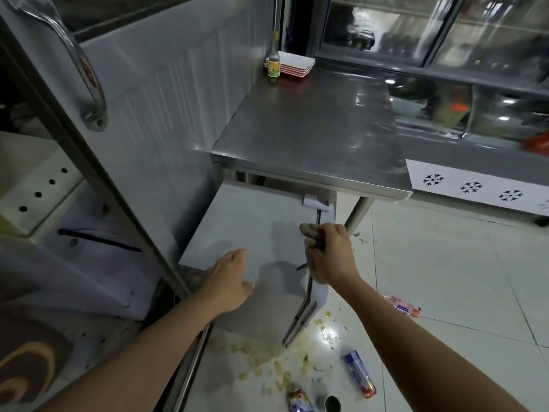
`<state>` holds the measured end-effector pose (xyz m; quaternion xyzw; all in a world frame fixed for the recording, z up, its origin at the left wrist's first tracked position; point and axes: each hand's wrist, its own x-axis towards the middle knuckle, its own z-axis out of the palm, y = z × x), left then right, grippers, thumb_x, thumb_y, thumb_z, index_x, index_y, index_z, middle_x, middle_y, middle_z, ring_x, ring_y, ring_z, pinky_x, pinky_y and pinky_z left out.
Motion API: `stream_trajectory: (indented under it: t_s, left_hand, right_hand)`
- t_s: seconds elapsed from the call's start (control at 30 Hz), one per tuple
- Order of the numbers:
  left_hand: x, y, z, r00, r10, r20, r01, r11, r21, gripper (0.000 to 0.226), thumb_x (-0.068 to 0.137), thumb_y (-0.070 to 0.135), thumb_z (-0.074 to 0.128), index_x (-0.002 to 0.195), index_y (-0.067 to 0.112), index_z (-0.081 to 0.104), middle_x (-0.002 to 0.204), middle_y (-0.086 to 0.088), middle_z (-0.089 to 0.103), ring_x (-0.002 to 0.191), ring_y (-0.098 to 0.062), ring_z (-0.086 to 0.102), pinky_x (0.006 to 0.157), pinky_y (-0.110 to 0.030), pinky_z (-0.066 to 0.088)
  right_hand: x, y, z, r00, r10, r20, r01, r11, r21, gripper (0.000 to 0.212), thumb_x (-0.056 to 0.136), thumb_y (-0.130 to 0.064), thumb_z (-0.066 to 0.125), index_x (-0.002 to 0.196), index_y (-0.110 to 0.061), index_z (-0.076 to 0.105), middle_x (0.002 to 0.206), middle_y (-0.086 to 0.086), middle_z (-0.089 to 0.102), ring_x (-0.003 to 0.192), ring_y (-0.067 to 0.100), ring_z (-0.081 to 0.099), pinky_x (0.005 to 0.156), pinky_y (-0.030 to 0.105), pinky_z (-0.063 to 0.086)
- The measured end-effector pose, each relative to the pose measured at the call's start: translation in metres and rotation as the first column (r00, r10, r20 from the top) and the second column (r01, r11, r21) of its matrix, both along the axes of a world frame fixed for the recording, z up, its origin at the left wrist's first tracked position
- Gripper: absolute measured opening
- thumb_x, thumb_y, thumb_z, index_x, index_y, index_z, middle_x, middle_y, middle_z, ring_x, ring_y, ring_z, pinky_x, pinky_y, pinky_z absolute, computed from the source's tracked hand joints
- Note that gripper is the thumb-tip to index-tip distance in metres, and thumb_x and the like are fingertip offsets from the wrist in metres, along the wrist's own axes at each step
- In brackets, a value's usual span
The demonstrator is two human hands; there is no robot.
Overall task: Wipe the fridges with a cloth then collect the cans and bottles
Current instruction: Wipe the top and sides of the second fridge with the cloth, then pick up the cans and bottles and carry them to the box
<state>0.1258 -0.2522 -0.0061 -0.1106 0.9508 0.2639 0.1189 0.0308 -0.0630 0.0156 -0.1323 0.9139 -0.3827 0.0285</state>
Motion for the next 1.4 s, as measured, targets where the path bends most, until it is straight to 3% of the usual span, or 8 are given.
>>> stream_trajectory:
  t_s: [0.1, 0.17, 0.27, 0.43, 0.57, 0.8, 0.93, 1.4]
  left_hand:
    - [-0.009, -0.004, -0.009, 1.0, 0.009, 0.012, -0.01, 0.999, 0.042, 0.058, 0.087, 0.029, 0.059, 0.136, 0.015, 0.032, 0.139, -0.005, 0.04, 0.124, -0.023, 0.042, 0.102, -0.039, 0.038]
    - [-0.016, -0.004, -0.014, 1.0, 0.005, 0.007, -0.006, 0.999, 0.048, 0.063, 0.087, 0.029, 0.06, 0.139, 0.015, 0.029, 0.141, -0.005, 0.039, 0.126, -0.023, 0.041, 0.102, -0.039, 0.039]
    - [-0.027, 0.001, -0.017, 1.0, 0.006, 0.015, -0.006, 0.999, 0.045, 0.064, 0.087, 0.028, 0.059, 0.141, 0.015, 0.026, 0.142, -0.006, 0.038, 0.127, -0.024, 0.042, 0.101, -0.039, 0.04]
    - [-0.035, 0.027, -0.015, 0.999, 0.001, 0.036, -0.003, 0.999, 0.051, 0.064, 0.087, 0.028, 0.059, 0.141, 0.018, 0.026, 0.141, -0.006, 0.04, 0.124, -0.026, 0.044, 0.098, -0.039, 0.042]
    - [-0.035, 0.058, -0.005, 0.999, -0.01, 0.049, 0.008, 0.999, 0.039, 0.067, 0.088, 0.029, 0.058, 0.144, 0.017, 0.023, 0.145, -0.007, 0.035, 0.13, -0.026, 0.038, 0.103, -0.039, 0.037]
    - [-0.013, 0.138, 0.006, 0.994, 0.098, 0.039, -0.101, 0.993, 0.059, 0.066, 0.089, 0.026, 0.058, 0.143, 0.011, 0.024, 0.147, -0.01, 0.033, 0.134, -0.026, 0.034, 0.108, -0.038, 0.032]
    - [0.014, 0.196, -0.001, 0.974, 0.221, 0.051, -0.225, 0.971, 0.076, 0.059, 0.088, 0.024, 0.058, 0.139, 0.013, 0.031, 0.141, -0.01, 0.041, 0.128, -0.027, 0.041, 0.102, -0.037, 0.038]
    - [0.103, 0.301, -0.134, 0.869, 0.362, 0.337, -0.423, 0.896, 0.131, 0.064, 0.084, 0.027, 0.063, 0.138, 0.017, 0.032, 0.138, -0.007, 0.045, 0.124, -0.025, 0.045, 0.097, -0.04, 0.043]
  right_hand:
    - [-0.024, -0.016, -0.012, 0.999, 0.032, 0.034, -0.035, 0.995, 0.091, 0.031, 0.088, -0.007, 0.054, 0.119, -0.007, 0.052, 0.126, 0.01, 0.042, 0.1, 0.013, 0.046, 0.081, 0.009, 0.04]
    - [-0.03, -0.02, -0.017, 0.995, 0.06, 0.084, -0.072, 0.986, 0.149, 0.039, 0.089, -0.014, 0.054, 0.128, -0.011, 0.049, 0.131, 0.009, 0.041, 0.115, 0.024, 0.046, 0.095, 0.024, 0.042]
    - [-0.023, -0.015, -0.026, 0.984, 0.15, 0.101, -0.171, 0.951, 0.257, 0.047, 0.09, -0.019, 0.058, 0.134, -0.011, 0.044, 0.135, 0.013, 0.042, 0.127, 0.032, 0.036, 0.106, 0.037, 0.033]
    - [-0.007, 0.017, -0.035, 0.979, 0.109, 0.173, -0.149, 0.958, 0.243, 0.066, 0.086, -0.02, 0.064, 0.143, -0.011, 0.031, 0.147, 0.008, 0.028, 0.136, 0.026, 0.028, 0.109, 0.031, 0.028]
    - [-0.001, 0.048, -0.029, 0.965, 0.126, 0.229, -0.18, 0.956, 0.231, 0.067, 0.087, -0.026, 0.064, 0.143, -0.013, 0.03, 0.153, 0.009, 0.018, 0.14, 0.027, 0.024, 0.111, 0.033, 0.027]
    - [0.012, 0.124, -0.026, 0.947, 0.213, 0.239, -0.259, 0.949, 0.181, 0.066, 0.084, -0.029, 0.067, 0.14, -0.015, 0.036, 0.145, 0.005, 0.03, 0.13, 0.021, 0.037, 0.108, 0.029, 0.033]
    - [0.024, 0.179, -0.037, 0.928, 0.265, 0.262, -0.315, 0.933, 0.172, 0.064, 0.083, -0.028, 0.067, 0.139, -0.017, 0.037, 0.147, 0.003, 0.029, 0.131, 0.023, 0.038, 0.106, 0.029, 0.032]
    - [0.099, 0.292, -0.152, 0.824, 0.249, 0.508, -0.404, 0.888, 0.22, 0.068, 0.081, -0.023, 0.068, 0.14, -0.011, 0.035, 0.145, 0.008, 0.033, 0.129, 0.021, 0.037, 0.094, 0.019, 0.029]
